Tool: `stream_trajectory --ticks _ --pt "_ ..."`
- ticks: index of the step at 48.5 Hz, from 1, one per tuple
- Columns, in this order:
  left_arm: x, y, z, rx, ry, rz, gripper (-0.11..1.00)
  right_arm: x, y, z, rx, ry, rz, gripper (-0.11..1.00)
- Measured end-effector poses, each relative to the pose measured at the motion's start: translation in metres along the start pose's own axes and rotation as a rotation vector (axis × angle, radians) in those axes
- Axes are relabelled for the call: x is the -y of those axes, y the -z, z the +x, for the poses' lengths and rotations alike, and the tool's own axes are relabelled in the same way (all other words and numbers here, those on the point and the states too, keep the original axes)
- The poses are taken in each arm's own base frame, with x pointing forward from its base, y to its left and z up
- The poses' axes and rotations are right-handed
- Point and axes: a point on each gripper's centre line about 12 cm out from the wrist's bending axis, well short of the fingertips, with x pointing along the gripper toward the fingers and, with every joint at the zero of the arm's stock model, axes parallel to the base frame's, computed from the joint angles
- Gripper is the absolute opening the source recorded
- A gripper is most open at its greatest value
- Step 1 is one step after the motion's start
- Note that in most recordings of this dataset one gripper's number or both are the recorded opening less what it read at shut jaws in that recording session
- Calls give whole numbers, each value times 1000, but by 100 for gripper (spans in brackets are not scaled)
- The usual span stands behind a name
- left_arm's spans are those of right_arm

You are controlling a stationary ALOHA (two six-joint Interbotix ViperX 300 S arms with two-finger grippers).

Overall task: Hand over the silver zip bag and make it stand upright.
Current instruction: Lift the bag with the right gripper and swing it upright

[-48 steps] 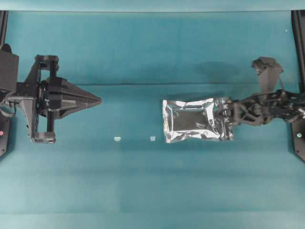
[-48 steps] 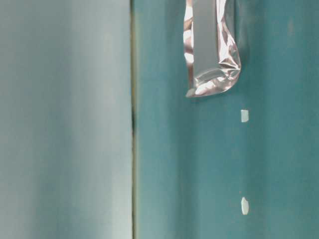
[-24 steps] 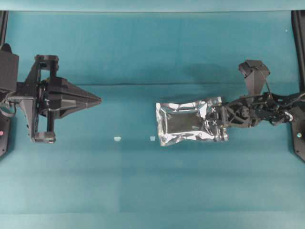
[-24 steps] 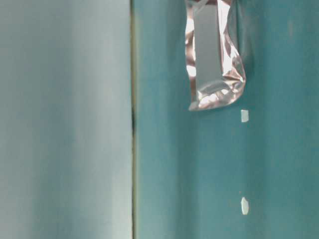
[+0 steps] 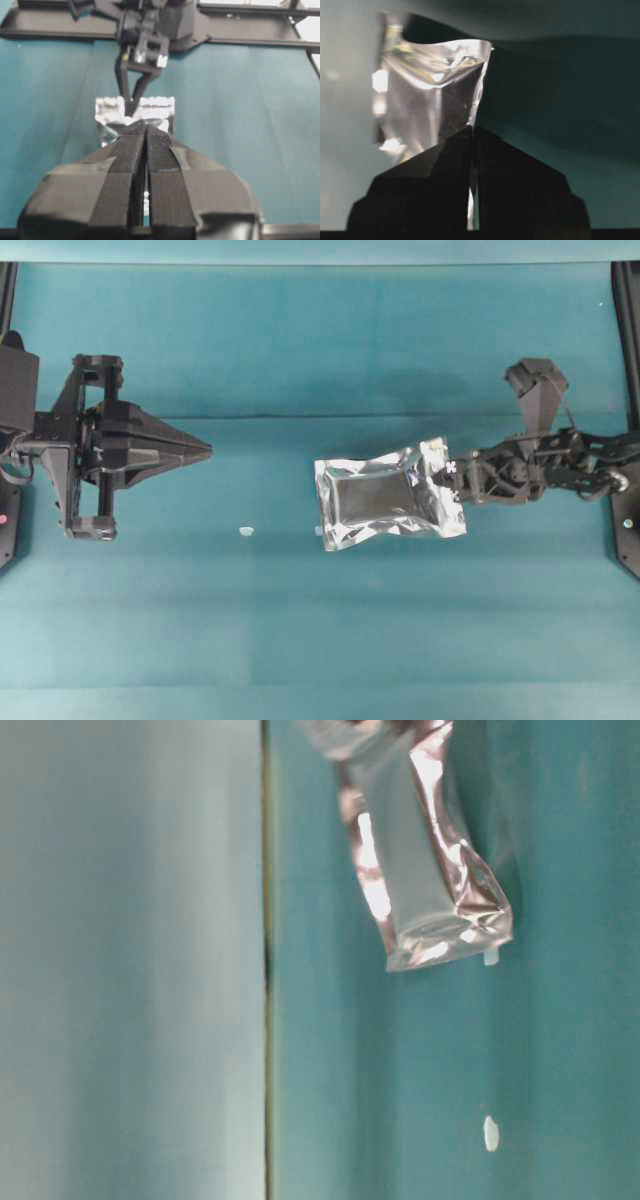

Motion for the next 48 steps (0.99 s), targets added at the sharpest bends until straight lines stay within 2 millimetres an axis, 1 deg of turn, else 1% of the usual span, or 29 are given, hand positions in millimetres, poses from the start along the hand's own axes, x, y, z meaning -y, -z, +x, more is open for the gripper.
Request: stream_trajectory --ticks 8,10,17,25,31,36,41,48 --pt "0 0 0 0 0 0 -1 -32 -9 -21 -67 -49 -144 2" --pt "0 0 0 0 0 0 -1 -42 -12 -27 -103 -50 -201 2" --pt "0 1 0 -2 0 0 -1 -67 -20 -49 -229 -19 -381 2" --pt "0 2 0 -5 0 0 -1 -85 -29 -65 -323 34 -543 2" --pt "0 2 0 -5 0 0 -1 -94 -35 -74 -373 85 -636 2" --pt "0 2 0 -5 0 0 -1 -98 -37 -77 -408 119 -720 2" --pt "0 2 0 -6 0 0 -1 -103 -36 -75 -440 130 -801 2" --pt "0 5 1 -17 0 0 -1 -112 -33 -65 -487 123 -916 2"
